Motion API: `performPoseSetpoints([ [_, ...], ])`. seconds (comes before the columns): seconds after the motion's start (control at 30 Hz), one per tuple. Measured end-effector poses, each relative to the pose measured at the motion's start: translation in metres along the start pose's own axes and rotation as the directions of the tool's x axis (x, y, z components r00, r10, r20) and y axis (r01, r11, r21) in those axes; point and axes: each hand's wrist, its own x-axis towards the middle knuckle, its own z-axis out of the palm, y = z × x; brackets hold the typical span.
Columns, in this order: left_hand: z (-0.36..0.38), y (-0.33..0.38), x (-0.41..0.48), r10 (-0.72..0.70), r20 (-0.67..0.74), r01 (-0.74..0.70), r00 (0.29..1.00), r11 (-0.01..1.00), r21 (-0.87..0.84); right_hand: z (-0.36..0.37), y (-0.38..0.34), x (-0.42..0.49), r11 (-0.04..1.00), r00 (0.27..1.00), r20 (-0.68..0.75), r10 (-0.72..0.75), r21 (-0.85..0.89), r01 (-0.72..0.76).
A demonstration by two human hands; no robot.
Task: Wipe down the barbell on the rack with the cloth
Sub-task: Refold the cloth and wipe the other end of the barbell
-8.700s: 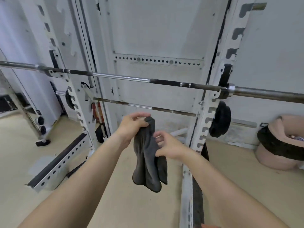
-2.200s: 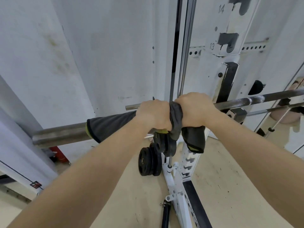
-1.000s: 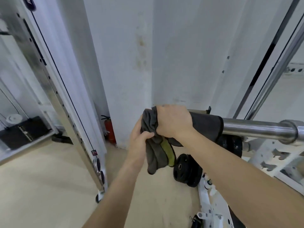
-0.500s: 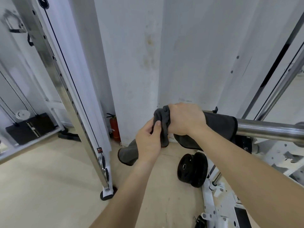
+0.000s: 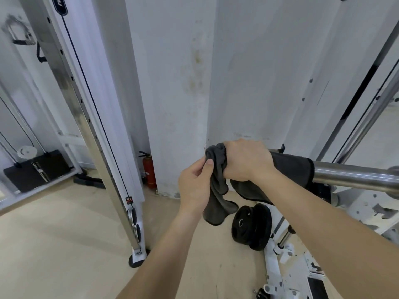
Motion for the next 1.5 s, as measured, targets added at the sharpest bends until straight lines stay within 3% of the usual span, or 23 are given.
performPoseSetpoints([
  [0.1,0.01,0.002,0.001,-0.056,-0.018,0.054,0.998,0.992,-0.11,0.002,-0.001,0.002,1.0,1.0,-0.005,-0.001,0.0,0.001],
  [0.23,0.003,-0.012,0.002,0.099,-0.059,-0.082,0.993,0.968,0.239,0.001,-0.001,0.0,1.0,1.0,-0.019,0.006,0.003,-0.006],
  [0.3,-0.007,-0.008,0.002,0.145,-0.083,-0.115,0.986,0.95,0.291,-0.002,-0.001,0.0,1.0,1.0,0.01,0.004,0.014,-0.004],
  [0.47,0.004,0.005,-0.008,0.036,-0.053,-0.039,0.998,0.998,-0.042,-0.001,0.001,0.002,1.0,1.0,0.002,-0.002,0.004,0.002],
  [0.63,0.001,-0.011,-0.008,0.147,-0.074,-0.125,0.986,0.962,0.242,0.002,0.001,0.001,1.0,1.0,-0.025,0.005,0.002,-0.005],
  [0.73,-0.009,-0.004,0.0,0.142,-0.131,-0.111,0.981,0.969,0.222,0.003,0.002,0.001,1.0,1.0,-0.024,0.0,0.01,0.0],
  [0.8,-0.007,0.003,0.008,0.25,-0.198,-0.187,0.948,0.938,0.292,0.004,0.001,-0.002,1.0,0.998,-0.065,-0.013,0.006,0.013],
  [0.87,0.003,0.009,0.016,0.351,-0.137,-0.279,0.926,0.883,0.377,0.008,0.003,-0.007,0.999,0.992,-0.121,-0.046,-0.001,0.046],
  [0.93,0.019,0.014,0.026,0.356,0.049,-0.327,0.933,0.784,0.528,0.012,0.012,-0.017,0.996,0.984,-0.154,-0.087,-0.021,0.085],
  [0.97,0.025,0.017,0.033,0.353,0.136,-0.355,0.926,0.686,0.635,0.012,0.02,-0.023,0.996,0.983,-0.161,-0.092,-0.032,0.088],
  [1.03,0.038,0.026,0.044,0.377,0.291,-0.432,0.88,0.377,0.819,0.014,0.044,-0.039,0.998,0.983,-0.175,-0.055,-0.037,0.049],
  [1.1,0.056,0.033,0.049,0.367,0.441,-0.509,0.819,0.108,0.854,0.017,0.071,-0.058,0.998,0.981,-0.195,-0.017,-0.056,0.006],
  [1.13,0.07,0.036,0.047,0.335,0.506,-0.546,0.795,0.032,0.837,0.017,0.085,-0.067,0.998,0.98,-0.197,0.003,-0.065,-0.017],
  [1.3,0.167,0.033,0.016,0.217,0.675,-0.676,0.705,-0.084,0.732,0.016,0.163,-0.122,0.983,0.974,-0.167,0.15,-0.082,-0.165],
  [1.4,0.225,0.029,-0.007,0.221,0.723,-0.728,0.655,-0.073,0.682,0.016,0.208,-0.16,0.96,0.957,-0.188,0.219,-0.133,-0.246],
  [1.5,0.27,0.027,-0.025,0.231,0.74,-0.753,0.632,-0.042,0.657,0.023,0.235,-0.186,0.938,0.956,-0.24,0.168,-0.258,-0.23],
])
